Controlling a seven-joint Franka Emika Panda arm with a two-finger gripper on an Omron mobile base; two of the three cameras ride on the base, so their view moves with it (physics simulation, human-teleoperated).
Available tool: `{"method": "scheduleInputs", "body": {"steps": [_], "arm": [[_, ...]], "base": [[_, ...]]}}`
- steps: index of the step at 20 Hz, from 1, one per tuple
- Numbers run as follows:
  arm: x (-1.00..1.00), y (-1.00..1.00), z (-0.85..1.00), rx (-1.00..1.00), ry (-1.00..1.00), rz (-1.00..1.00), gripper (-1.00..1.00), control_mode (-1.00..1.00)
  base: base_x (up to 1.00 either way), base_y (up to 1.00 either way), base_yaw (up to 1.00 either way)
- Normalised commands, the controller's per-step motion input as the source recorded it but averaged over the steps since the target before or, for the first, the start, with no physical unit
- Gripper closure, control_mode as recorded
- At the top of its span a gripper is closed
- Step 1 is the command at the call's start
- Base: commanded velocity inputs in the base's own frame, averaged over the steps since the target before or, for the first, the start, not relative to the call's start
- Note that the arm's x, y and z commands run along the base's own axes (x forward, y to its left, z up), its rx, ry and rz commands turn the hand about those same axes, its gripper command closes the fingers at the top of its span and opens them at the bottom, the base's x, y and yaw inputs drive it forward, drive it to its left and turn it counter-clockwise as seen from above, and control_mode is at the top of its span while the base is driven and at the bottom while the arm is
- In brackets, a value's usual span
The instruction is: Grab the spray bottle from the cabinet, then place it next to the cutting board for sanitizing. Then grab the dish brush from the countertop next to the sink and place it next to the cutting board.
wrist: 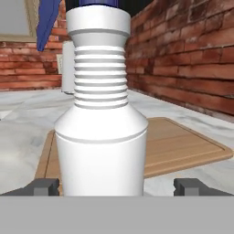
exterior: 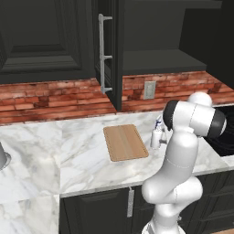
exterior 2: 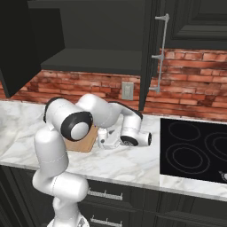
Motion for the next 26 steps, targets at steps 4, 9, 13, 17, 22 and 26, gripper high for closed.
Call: {"method": "scheduleInputs", "body": {"steps": [4, 9, 13, 17, 22, 26], "arm": [[-0.15, -0.04, 0.05, 0.0, 0.0, -0.01, -1.0, -1.0], [-0.09, -0.07, 0.07, 0.0, 0.0, -0.01, -1.0, -1.0], [-0.03, -0.07, 0.12, 0.0, 0.0, -0.02, -1.0, -1.0], [-0.21, -0.06, 0.22, 0.0, -0.01, -0.04, -1.0, -1.0], [-0.69, 0.0, 0.56, 0.0, 0.0, -0.07, -1.0, -1.0], [-0.77, 0.0, 0.67, 0.0, 0.0, -0.07, -1.0, -1.0]], "base": [[0.0, 0.0, 0.0], [0.0, 0.0, 0.0], [0.0, 0.0, 0.0], [0.0, 0.0, 0.0], [0.0, 0.0, 0.0], [0.0, 0.0, 0.0]]}}
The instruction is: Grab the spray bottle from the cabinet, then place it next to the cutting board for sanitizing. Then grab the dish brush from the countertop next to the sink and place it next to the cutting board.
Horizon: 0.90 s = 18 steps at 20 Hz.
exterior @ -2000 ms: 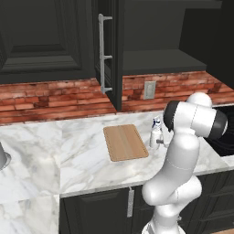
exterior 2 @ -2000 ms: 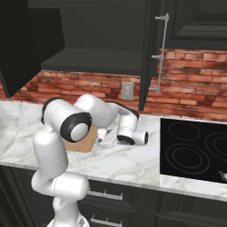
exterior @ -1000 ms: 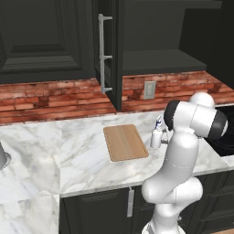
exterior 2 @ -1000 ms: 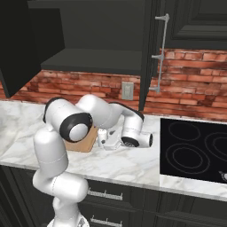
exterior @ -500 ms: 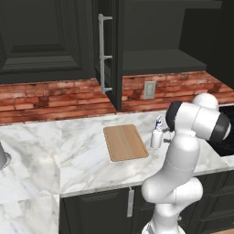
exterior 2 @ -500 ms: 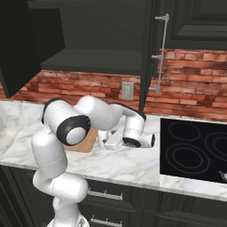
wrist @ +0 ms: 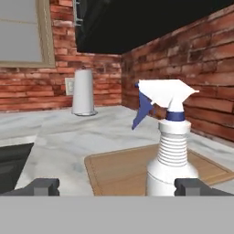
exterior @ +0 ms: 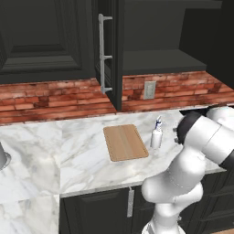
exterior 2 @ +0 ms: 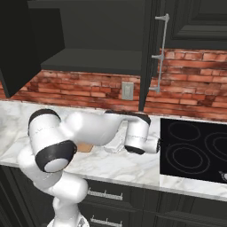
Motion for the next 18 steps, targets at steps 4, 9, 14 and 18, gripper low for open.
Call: {"method": "scheduleInputs", "body": {"steps": [4, 9, 14, 18], "arm": [[-0.71, 0.07, 0.84, -0.04, 0.0, -0.07, -1.0, -1.0], [-0.69, 0.24, 0.85, -0.09, 0.0, -0.08, -1.0, -1.0], [-0.87, 0.46, 0.57, -0.15, 0.03, -0.11, -1.0, -1.0], [-0.91, 0.38, 0.58, -0.14, 0.0, -0.12, -1.0, -1.0]], "base": [[0.0, 0.0, 0.0], [0.0, 0.0, 0.0], [0.0, 0.0, 0.0], [0.0, 0.0, 0.0]]}}
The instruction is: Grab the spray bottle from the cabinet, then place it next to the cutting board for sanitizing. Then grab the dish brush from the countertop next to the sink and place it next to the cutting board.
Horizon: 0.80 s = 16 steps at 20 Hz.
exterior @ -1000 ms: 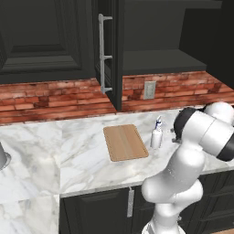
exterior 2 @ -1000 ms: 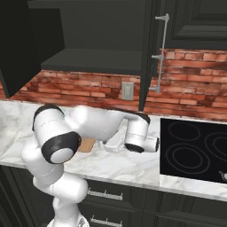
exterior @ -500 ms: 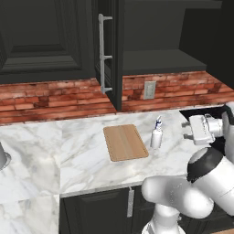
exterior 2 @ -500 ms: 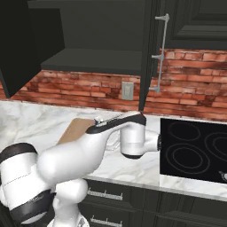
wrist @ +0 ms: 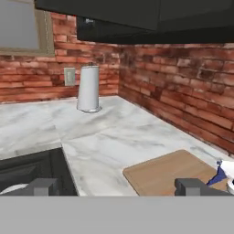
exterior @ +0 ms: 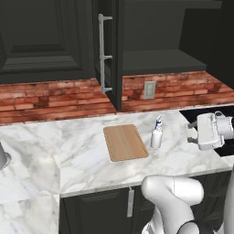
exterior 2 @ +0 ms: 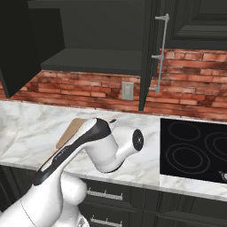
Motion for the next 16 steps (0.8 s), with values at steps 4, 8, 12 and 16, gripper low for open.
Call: {"method": "scheduleInputs", "body": {"steps": [4, 8, 12, 16], "arm": [[-0.81, 0.38, 0.73, -0.14, 0.0, -0.13, -1.0, -1.0], [-0.51, 0.22, 0.74, -0.2, 0.15, -0.27, -1.0, -1.0], [-0.2, 0.02, 0.82, -0.2, 0.33, -0.27, -1.0, -1.0], [0.0, -0.07, 0.7, -0.19, 0.39, -0.16, -1.0, -1.0]], "base": [[0.0, 0.0, 0.0], [0.0, 0.0, 0.0], [0.0, 0.0, 0.0], [0.0, 0.0, 0.0]]}}
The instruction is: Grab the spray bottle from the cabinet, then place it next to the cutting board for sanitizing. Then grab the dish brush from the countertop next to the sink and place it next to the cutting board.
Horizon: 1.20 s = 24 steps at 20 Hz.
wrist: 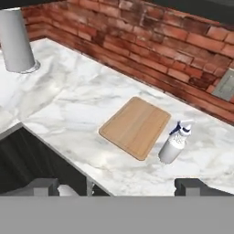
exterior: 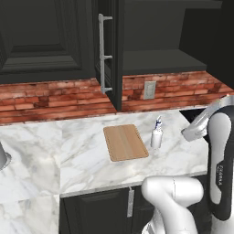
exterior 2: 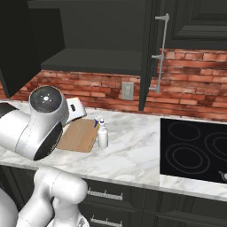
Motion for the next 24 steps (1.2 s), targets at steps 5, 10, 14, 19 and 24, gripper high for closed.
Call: {"method": "scheduleInputs", "body": {"steps": [5, 10, 14, 19, 24], "arm": [[0.0, 0.0, 0.14, -0.23, 0.21, -0.19, -1.0, -1.0], [0.0, -0.08, -0.09, -0.09, 0.05, -0.22, -1.0, -1.0], [-0.03, -0.14, -0.32, 0.1, -0.05, -0.14, -1.0, -1.0], [0.0, -0.01, -0.3, 0.13, -0.2, -0.15, -1.0, -1.0], [0.0, 0.06, -0.12, -0.02, -0.35, -0.13, -1.0, -1.0]], "base": [[0.0, 0.0, 0.0], [0.0, 0.0, 0.0], [0.0, 0.0, 0.0], [0.0, 0.0, 0.0], [0.0, 0.0, 0.0]]}}
